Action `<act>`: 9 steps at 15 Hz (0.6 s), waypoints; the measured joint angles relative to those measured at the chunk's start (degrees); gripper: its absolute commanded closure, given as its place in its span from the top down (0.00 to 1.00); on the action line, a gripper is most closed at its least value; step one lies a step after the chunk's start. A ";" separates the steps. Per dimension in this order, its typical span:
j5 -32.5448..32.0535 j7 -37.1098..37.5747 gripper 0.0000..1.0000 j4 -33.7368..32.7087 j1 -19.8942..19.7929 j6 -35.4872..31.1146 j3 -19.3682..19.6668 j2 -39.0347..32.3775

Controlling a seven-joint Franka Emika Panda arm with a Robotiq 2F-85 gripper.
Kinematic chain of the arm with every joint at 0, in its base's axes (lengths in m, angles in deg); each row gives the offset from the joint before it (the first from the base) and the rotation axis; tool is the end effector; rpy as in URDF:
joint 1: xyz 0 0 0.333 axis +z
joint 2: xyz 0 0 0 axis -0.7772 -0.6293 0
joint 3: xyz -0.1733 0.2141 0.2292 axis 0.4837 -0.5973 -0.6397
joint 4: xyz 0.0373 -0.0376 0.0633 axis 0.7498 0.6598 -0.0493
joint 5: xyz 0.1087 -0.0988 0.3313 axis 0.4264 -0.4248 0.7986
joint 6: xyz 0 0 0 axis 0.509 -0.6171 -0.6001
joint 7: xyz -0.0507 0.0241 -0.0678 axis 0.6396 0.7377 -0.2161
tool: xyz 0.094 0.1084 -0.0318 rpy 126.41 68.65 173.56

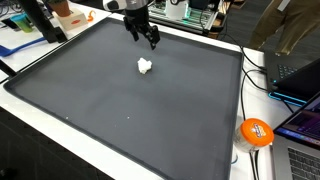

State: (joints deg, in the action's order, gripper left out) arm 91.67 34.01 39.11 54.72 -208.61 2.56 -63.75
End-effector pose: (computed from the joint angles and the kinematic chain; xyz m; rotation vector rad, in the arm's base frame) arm 0.5177 0.0456 0.2876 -3.1168 0.2749 0.2445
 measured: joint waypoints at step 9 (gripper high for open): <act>4.50 -4.65 1.00 5.90 -0.69 -14.03 -0.15 2.69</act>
State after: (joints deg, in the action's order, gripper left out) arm 96.18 29.36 45.01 54.02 -222.64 2.41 -61.06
